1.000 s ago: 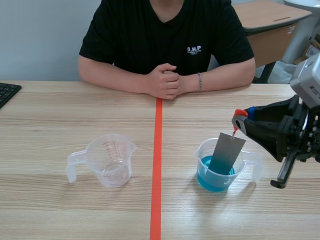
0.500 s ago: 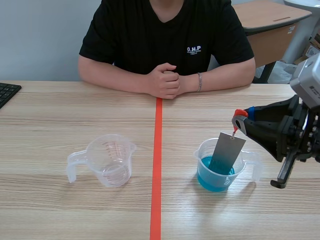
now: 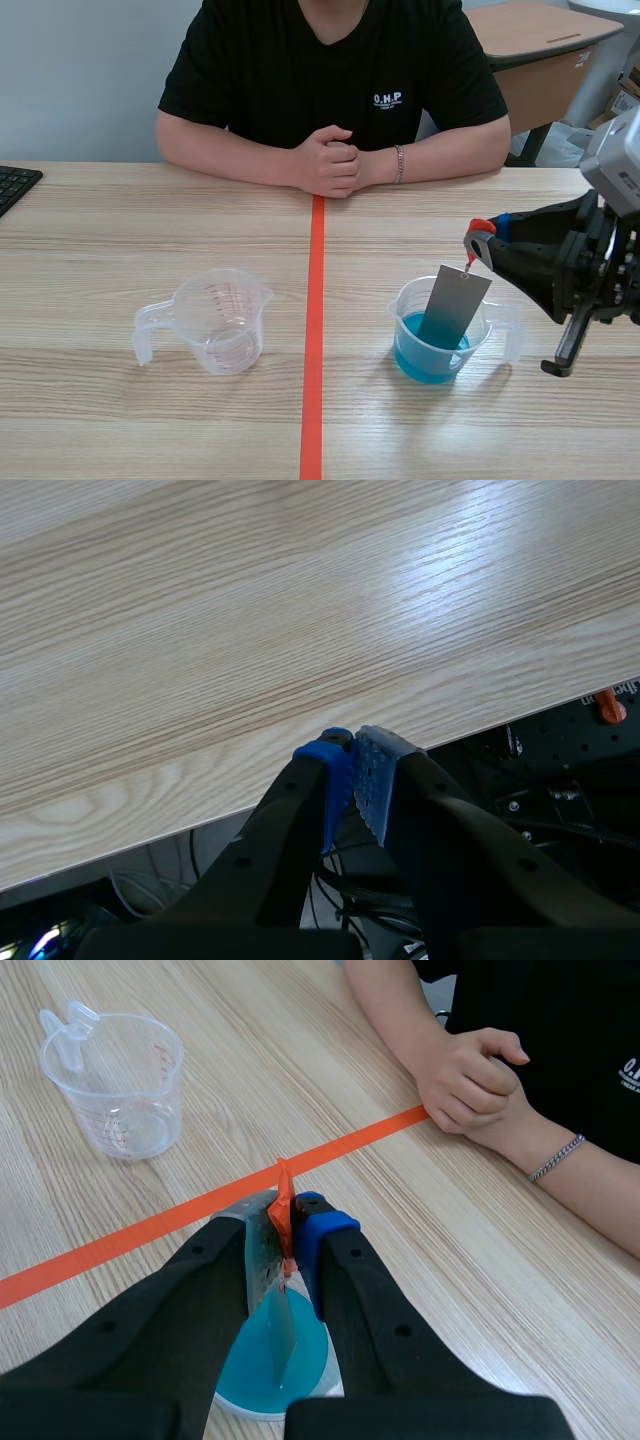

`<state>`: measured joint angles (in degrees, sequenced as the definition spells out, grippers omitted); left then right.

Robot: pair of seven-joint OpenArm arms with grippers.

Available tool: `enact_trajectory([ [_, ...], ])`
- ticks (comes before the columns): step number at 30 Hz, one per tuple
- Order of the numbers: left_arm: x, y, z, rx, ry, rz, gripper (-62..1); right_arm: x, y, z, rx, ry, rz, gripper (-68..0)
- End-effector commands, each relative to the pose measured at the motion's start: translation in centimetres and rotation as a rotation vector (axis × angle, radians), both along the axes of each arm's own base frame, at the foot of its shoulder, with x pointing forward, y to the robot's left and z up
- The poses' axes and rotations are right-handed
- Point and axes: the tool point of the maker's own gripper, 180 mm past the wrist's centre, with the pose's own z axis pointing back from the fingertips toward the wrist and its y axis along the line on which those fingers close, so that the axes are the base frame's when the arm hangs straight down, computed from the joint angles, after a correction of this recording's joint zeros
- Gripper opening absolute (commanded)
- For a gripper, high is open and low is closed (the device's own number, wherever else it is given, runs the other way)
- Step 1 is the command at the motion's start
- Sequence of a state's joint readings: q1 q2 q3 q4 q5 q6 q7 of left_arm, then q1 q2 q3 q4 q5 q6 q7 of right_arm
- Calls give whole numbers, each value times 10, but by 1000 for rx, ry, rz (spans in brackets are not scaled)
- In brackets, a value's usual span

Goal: Do the redox reaction experiment.
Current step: 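Hold the plate still in the solution, then raise the plate and point at it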

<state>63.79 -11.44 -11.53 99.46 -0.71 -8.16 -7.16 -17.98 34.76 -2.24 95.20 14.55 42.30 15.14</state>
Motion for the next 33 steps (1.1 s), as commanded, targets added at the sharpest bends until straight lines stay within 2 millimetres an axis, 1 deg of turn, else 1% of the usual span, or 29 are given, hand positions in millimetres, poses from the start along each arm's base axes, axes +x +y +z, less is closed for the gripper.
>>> enact_trajectory([
  [1,5,-3,5,-14,-27,-3,-569,2,2,10,5,-28,18,-660],
  [5,5,-3,5,-14,-27,-3,-569,3,1,16,8,-43,16,-660],
  [11,5,-3,5,-14,-26,-3,-569,7,1,37,10,-83,5,-660],
  [26,5,-3,5,-14,-26,-3,-569,-9,15,88,14,-152,20,-660],
  [33,5,-3,5,-14,-26,-3,-569,-12,20,105,9,-159,21,-660],
])
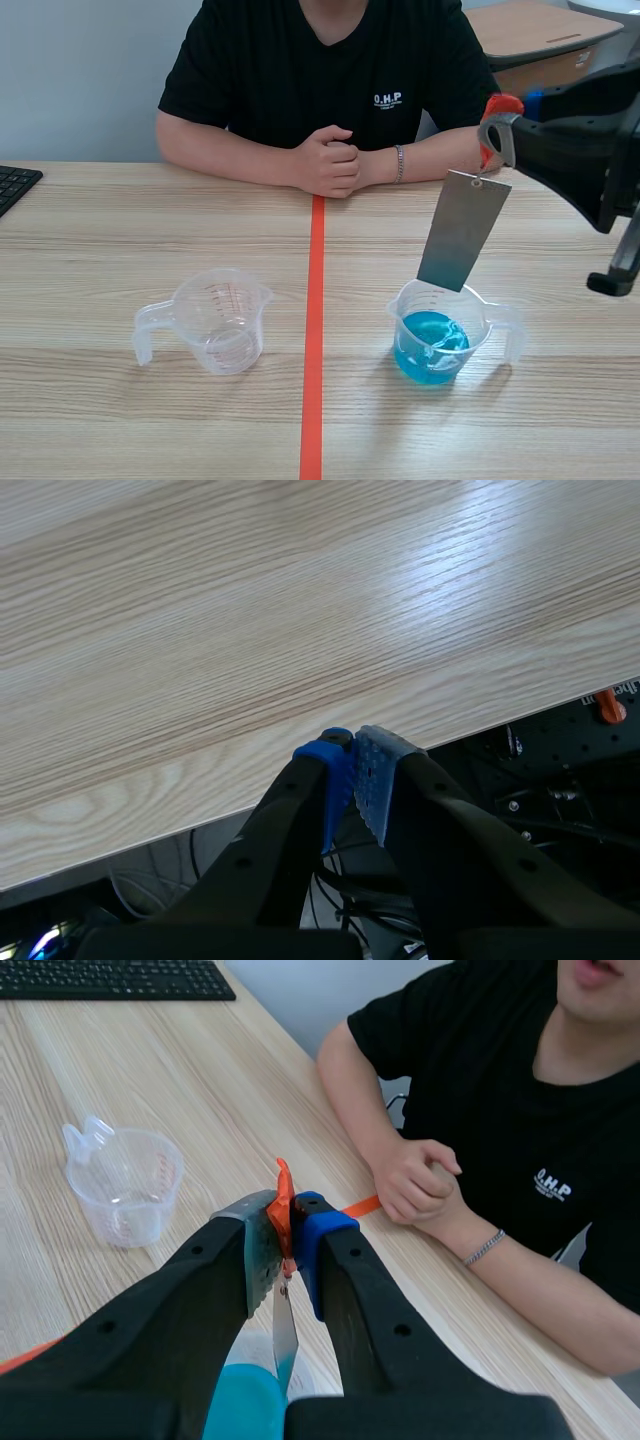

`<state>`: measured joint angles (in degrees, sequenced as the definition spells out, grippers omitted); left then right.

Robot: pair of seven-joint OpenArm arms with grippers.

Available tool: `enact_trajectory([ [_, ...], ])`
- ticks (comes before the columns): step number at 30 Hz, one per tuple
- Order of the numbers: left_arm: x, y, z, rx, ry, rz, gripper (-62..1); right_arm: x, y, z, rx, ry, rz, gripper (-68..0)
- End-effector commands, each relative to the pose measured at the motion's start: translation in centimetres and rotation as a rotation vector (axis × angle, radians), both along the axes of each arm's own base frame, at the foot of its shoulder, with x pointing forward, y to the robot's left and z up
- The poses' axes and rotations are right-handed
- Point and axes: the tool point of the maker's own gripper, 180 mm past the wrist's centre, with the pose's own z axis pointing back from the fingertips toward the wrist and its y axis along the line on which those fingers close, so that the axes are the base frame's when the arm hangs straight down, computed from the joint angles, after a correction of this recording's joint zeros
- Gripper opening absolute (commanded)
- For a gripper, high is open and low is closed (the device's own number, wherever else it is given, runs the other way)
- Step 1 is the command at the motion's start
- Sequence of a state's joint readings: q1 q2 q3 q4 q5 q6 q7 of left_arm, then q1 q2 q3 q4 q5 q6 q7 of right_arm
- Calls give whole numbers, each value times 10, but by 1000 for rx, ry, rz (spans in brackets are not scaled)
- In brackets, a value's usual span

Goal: Do the redox reaction experiment.
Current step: 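Raise the plate and point at it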

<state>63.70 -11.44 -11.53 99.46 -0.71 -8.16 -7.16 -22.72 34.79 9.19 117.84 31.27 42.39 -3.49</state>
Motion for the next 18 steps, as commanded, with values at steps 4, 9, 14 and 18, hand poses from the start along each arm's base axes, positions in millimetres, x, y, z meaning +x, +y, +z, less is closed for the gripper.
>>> enact_trajectory([
  [4,5,-3,5,-14,-24,-3,-569,-3,3,18,3,-21,16,-660],
  [9,5,-3,5,-14,-25,-3,-569,-6,4,26,7,-6,13,-660],
  [14,5,-3,5,-14,-25,-3,-569,-7,3,32,8,2,7,-660],
  [18,5,-3,5,-14,-25,-3,-569,-9,1,40,12,-2,3,-660],
])
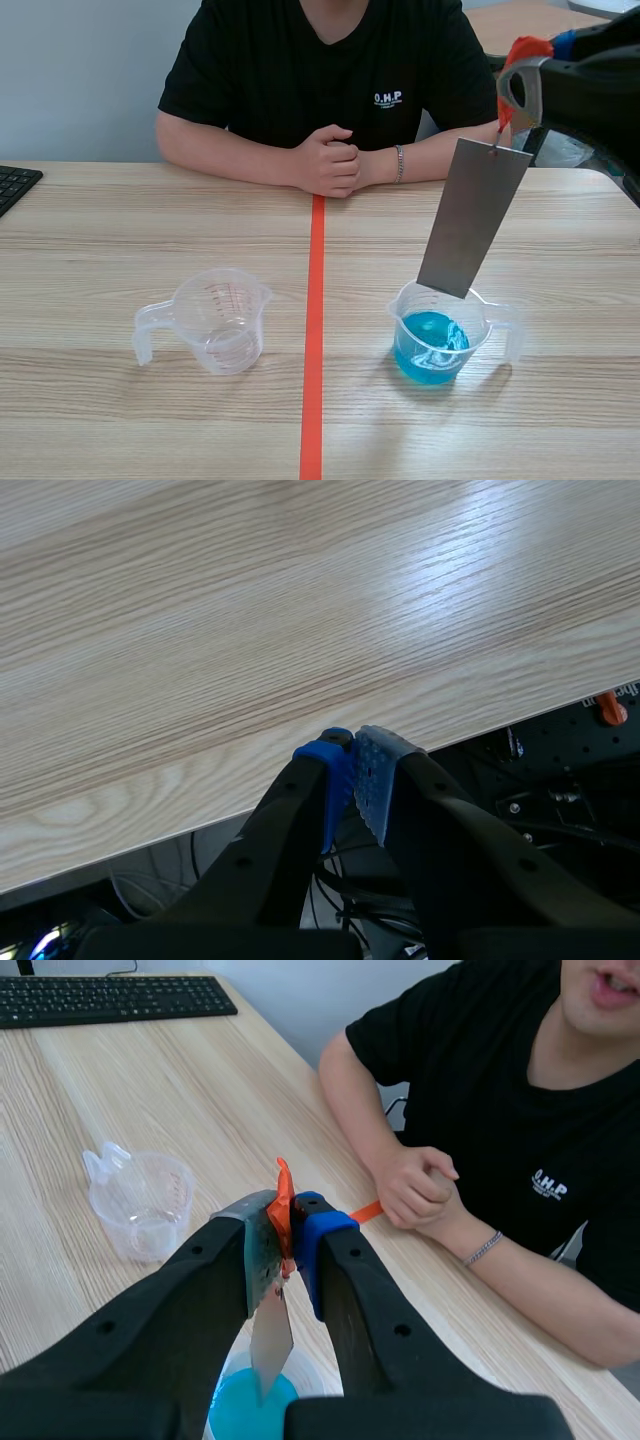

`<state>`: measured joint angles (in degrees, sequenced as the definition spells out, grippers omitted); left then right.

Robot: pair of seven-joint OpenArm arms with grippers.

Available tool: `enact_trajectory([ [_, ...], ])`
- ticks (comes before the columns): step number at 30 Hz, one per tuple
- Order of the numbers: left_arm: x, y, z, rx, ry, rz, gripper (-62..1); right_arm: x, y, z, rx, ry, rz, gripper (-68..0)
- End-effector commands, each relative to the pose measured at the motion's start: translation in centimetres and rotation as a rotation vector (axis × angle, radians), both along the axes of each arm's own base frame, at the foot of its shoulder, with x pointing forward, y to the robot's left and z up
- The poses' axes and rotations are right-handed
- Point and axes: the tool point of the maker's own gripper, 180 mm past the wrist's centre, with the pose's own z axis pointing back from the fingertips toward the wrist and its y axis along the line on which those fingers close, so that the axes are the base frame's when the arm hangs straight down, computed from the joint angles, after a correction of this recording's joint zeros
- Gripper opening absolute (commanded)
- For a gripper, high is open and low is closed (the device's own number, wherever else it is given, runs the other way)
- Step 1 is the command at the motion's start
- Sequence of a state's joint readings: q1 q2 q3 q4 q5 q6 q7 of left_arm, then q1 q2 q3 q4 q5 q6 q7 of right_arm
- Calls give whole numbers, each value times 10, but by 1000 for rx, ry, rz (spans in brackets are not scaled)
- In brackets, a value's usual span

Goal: Do the redox reaction experiment.
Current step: 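Raise the plate and point at it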

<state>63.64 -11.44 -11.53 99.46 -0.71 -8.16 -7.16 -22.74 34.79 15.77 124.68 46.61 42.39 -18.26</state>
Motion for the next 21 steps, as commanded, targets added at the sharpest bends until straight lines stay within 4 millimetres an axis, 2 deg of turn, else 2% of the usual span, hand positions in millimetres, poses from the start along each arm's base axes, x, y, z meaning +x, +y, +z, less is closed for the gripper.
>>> enact_trajectory([
  [1,4,-3,5,-14,-23,-3,-569,-3,2,12,-2,-32,20,-660],
  [17,4,-3,5,-14,-24,-4,-569,-2,0,12,-12,-21,10,-660],
  [21,9,-6,12,-28,-66,-18,-569,-2,-1,11,-13,-20,9,-660],
])
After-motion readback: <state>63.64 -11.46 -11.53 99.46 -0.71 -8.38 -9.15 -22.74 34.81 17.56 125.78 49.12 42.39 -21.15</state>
